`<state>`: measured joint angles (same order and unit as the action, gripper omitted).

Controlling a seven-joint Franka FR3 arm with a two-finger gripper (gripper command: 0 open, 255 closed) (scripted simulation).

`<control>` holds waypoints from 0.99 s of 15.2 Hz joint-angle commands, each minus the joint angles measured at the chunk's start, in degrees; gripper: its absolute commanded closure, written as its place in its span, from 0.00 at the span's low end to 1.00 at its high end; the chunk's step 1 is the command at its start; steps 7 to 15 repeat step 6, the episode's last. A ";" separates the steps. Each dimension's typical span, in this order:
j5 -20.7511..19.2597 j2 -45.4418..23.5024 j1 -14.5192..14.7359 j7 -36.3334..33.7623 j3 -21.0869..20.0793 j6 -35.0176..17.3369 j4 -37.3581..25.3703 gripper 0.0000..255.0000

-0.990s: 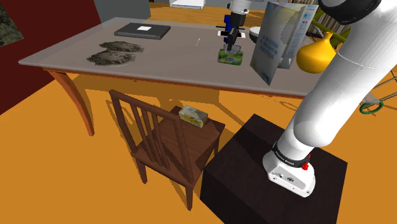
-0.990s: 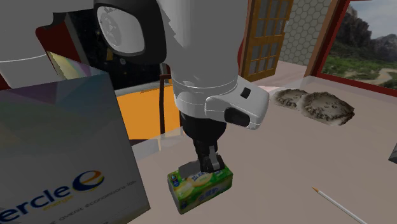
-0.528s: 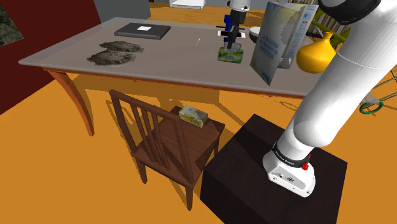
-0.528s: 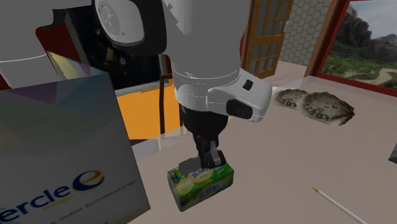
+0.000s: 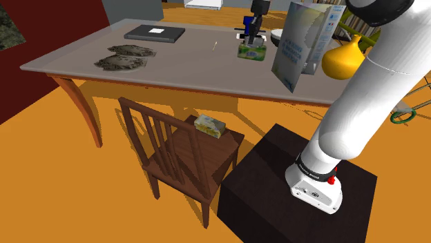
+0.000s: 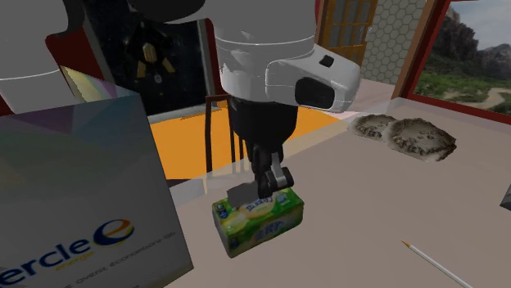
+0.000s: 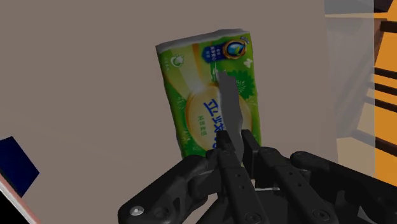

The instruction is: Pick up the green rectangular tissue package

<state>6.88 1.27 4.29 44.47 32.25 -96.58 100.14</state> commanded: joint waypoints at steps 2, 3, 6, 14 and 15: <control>0.05 -0.13 0.00 -0.25 0.01 2.16 -2.30 1.00; 0.10 -0.25 -0.02 -0.29 0.03 2.95 -3.18 1.00; 0.17 -0.40 -0.05 -0.33 0.07 3.87 -4.23 1.00; 0.17 -0.40 -0.05 -0.33 0.07 3.87 -4.23 1.00; 0.17 -0.40 -0.05 -0.33 0.07 3.87 -4.23 1.00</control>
